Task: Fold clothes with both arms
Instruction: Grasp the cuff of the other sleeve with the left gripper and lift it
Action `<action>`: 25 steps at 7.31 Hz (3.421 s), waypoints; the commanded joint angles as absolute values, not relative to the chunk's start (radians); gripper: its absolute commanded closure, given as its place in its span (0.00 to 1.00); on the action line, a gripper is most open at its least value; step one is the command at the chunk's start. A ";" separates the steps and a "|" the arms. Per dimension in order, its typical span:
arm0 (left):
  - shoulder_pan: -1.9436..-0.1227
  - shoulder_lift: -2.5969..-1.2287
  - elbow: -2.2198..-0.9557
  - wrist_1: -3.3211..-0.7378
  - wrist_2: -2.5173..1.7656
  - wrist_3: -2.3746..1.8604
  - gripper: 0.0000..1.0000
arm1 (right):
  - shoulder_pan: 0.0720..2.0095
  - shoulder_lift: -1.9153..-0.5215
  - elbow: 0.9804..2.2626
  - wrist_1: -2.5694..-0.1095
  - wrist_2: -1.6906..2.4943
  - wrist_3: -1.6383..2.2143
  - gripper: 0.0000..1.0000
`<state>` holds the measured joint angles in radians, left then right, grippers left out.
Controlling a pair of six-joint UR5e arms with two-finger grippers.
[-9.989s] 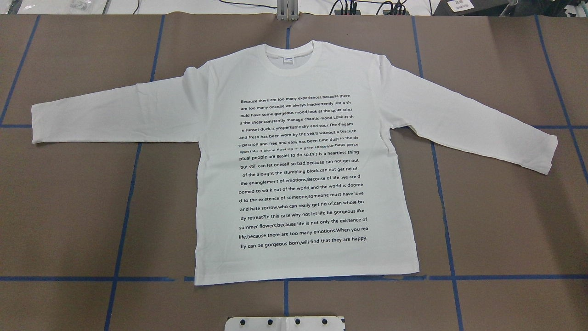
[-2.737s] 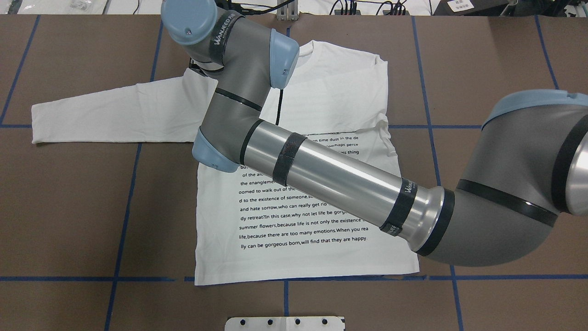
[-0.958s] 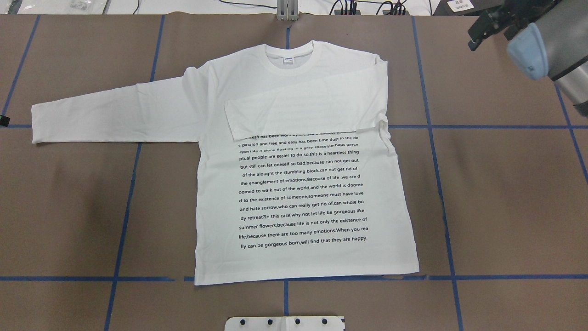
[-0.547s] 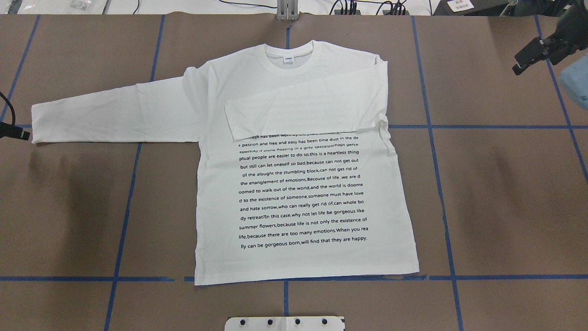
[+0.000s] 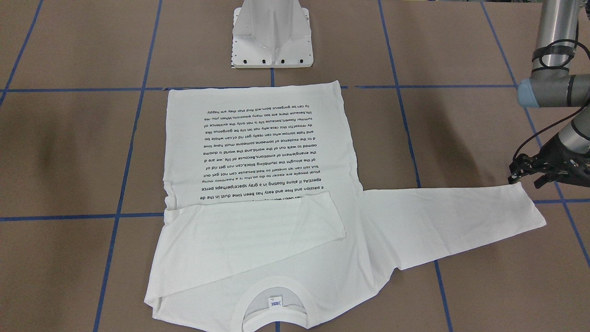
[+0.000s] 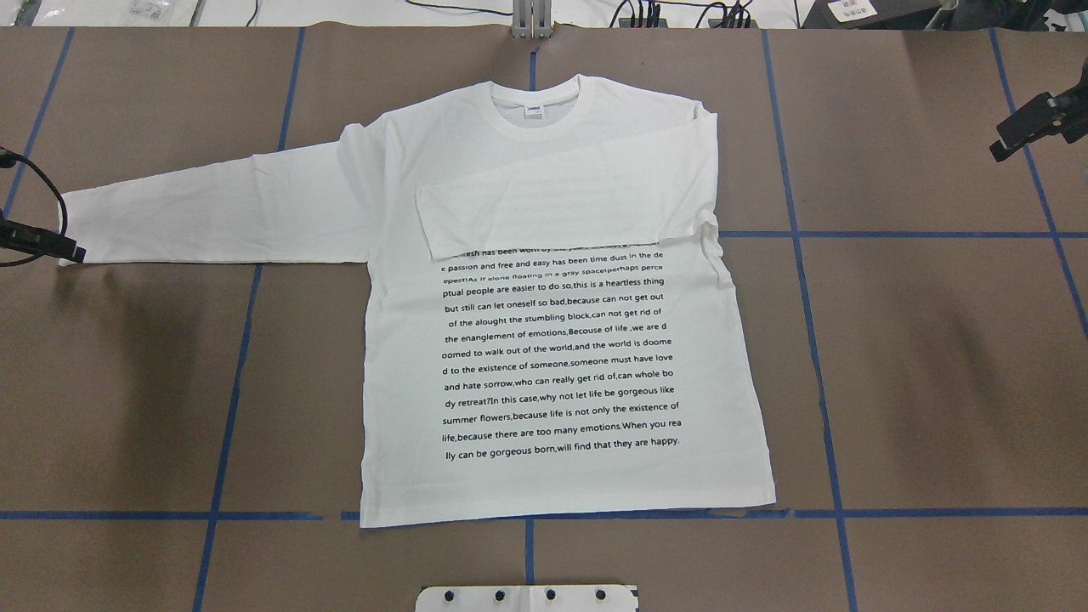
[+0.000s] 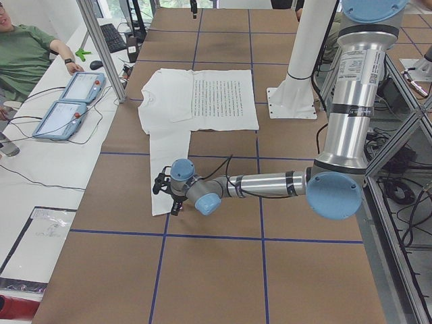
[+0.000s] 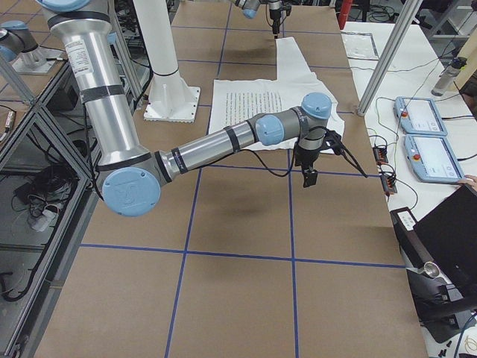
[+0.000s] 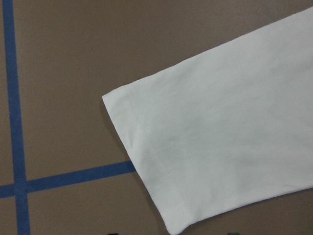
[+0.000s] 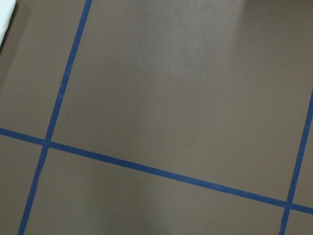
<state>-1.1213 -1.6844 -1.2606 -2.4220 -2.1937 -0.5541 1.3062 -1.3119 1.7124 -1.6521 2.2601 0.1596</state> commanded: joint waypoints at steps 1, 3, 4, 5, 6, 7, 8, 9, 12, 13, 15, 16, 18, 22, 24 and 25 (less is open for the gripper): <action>-1.120 -1.689 -1.253 -2.422 -2.194 -0.555 0.37 | 1.307 -1.315 1.715 -1.652 2.260 0.160 0.00; -1.108 -1.689 -1.250 -2.421 -2.194 -0.555 0.41 | 1.307 -1.316 1.713 -1.652 2.258 0.160 0.00; -1.101 -1.689 -1.250 -2.421 -2.194 -0.555 0.41 | 1.307 -1.318 1.712 -1.652 2.258 0.160 0.00; -1.097 -1.690 -1.243 -2.421 -2.194 -0.555 0.41 | 1.307 -1.322 1.712 -1.652 2.257 0.160 0.00; -1.092 -1.690 -1.239 -2.421 -2.194 -0.555 0.46 | 1.307 -1.322 1.710 -1.652 2.255 0.160 0.00; -1.092 -1.690 -1.241 -2.422 -2.194 -0.554 0.63 | 1.307 -1.321 1.709 -1.652 2.255 0.160 0.00; -1.092 -1.692 -1.246 -2.421 -2.195 -0.554 0.99 | 1.307 -1.322 1.710 -1.652 2.258 0.160 0.00; -1.092 -1.692 -1.255 -2.421 -2.195 -0.546 1.00 | 1.307 -1.322 1.710 -1.652 2.260 0.160 0.00; -1.103 -1.680 -1.403 -2.419 -2.194 -0.545 1.00 | 1.307 -1.324 1.710 -1.652 2.260 0.161 0.00; -1.126 -1.689 -1.445 -2.408 -2.200 -0.560 1.00 | 1.307 -1.324 1.710 -1.652 2.260 0.161 0.00; -1.178 -1.794 -1.465 -2.305 -2.224 -0.563 1.00 | 1.307 -1.325 1.713 -1.652 2.261 0.161 0.00; -1.193 -1.883 -1.470 -2.196 -2.229 -0.563 1.00 | 1.307 -1.325 1.713 -1.652 2.261 0.163 0.00; -1.190 -2.004 -1.544 -2.032 -2.229 -0.691 1.00 | 1.307 -1.322 1.713 -1.654 2.260 0.164 0.00; -1.062 -2.190 -1.677 -1.968 -2.264 -1.162 1.00 | 1.307 -1.322 1.710 -1.654 2.263 0.164 0.00; -0.975 -2.264 -1.668 -1.971 -2.180 -1.231 1.00 | 1.307 -1.322 1.712 -1.654 2.263 0.164 0.00; -0.951 -2.281 -1.667 -1.971 -2.159 -1.241 1.00 | 1.307 -1.322 1.710 -1.655 2.263 0.164 0.00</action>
<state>-0.9906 -2.2494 -1.6696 -1.9705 -2.1932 -1.2143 1.3070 -1.3223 1.7110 -1.6539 2.2626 0.1642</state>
